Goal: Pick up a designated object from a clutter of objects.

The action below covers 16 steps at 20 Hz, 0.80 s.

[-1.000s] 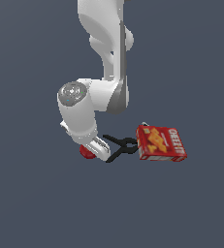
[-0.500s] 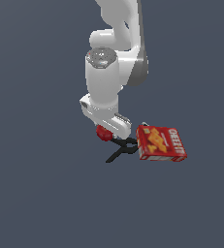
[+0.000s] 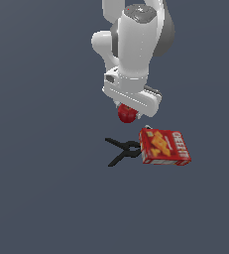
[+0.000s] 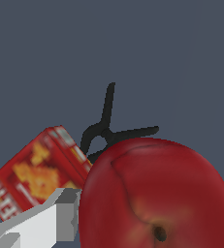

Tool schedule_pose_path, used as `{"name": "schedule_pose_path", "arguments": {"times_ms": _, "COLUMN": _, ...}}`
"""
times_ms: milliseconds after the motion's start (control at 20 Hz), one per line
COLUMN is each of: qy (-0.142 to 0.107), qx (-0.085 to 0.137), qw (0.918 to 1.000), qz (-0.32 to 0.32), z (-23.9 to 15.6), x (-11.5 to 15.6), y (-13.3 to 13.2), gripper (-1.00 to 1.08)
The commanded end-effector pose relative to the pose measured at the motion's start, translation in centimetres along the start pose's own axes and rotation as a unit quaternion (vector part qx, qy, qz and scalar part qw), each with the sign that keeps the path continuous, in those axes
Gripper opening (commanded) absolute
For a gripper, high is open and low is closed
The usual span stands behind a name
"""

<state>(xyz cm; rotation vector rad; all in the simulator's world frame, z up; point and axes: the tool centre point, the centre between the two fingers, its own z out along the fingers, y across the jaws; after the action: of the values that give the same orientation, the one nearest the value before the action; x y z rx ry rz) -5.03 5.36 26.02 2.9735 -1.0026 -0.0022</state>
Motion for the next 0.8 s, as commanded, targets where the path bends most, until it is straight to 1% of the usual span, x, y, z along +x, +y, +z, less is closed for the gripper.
{"name": "schedule_pose_path", "arguments": {"times_ms": 0, "qy": 0.002, "qx": 0.000, "qw": 1.0000, "qz": 0.000, "z": -1.9, "x": -2.4, "y": -0.7, "gripper": -1.00}}
{"name": "schedule_pose_path", "arguments": {"times_ms": 400, "qy": 0.002, "qx": 0.000, "qw": 1.0000, "qz": 0.000, "z": -6.9, "x": -9.1, "y": -2.8, "gripper": -1.00}}
{"name": "schedule_pose_path", "arguments": {"times_ms": 600, "qy": 0.001, "qx": 0.001, "qw": 1.0000, "qz": 0.000, "z": -8.9, "x": -11.7, "y": -3.7, "gripper": -1.00}}
{"name": "schedule_pose_path", "arguments": {"times_ms": 750, "qy": 0.001, "qx": 0.001, "qw": 1.0000, "qz": 0.000, "z": -10.0, "x": -13.1, "y": -4.3, "gripper": -1.00}}
